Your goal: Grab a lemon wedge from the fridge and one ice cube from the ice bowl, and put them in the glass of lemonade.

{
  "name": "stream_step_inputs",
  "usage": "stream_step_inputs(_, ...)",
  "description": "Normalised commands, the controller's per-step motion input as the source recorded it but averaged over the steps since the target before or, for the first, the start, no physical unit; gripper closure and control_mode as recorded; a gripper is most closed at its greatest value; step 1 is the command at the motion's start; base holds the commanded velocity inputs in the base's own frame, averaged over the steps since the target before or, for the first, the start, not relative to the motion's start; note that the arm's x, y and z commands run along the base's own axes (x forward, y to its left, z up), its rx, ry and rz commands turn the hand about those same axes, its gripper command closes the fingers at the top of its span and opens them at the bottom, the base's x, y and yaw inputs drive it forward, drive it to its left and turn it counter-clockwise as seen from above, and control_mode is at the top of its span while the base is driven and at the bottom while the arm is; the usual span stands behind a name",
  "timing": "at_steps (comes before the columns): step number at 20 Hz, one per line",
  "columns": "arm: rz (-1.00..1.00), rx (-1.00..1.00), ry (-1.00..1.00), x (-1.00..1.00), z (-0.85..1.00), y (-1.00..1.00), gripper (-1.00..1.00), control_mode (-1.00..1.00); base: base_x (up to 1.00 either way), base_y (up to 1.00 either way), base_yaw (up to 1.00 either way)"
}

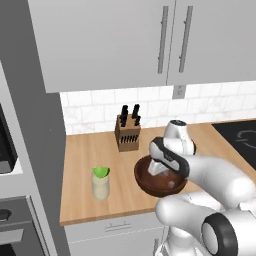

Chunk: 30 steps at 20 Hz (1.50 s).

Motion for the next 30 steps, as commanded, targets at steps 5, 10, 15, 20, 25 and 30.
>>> stream_step_inputs(5, 0.01, 0.08, -0.18, -0.37, 0.38, 0.17, 1.00, -1.00, 0.00, 0.00, 0.00)
stream_step_inputs(10, 0.01, 0.00, -0.24, -0.41, 0.40, 0.59, 1.00, -1.00, 0.00, 0.00, 0.00)
stream_step_inputs(15, 0.00, 0.00, -0.18, 0.03, 0.86, 0.35, 1.00, -1.00, 0.00, 0.00, 0.00)
stream_step_inputs(20, 0.00, 0.00, 0.00, 0.00, 1.00, 0.16, 1.00, -1.00, 0.00, 0.00, 0.00)
stream_step_inputs(25, 0.00, 0.00, 0.01, 0.00, 1.00, 0.23, 1.00, -1.00, 0.00, 0.00, 0.00)
stream_step_inputs(30, 0.00, 0.00, 0.00, 0.02, 0.71, 0.70, 1.00, -1.00, 0.00, 0.00, 0.00)
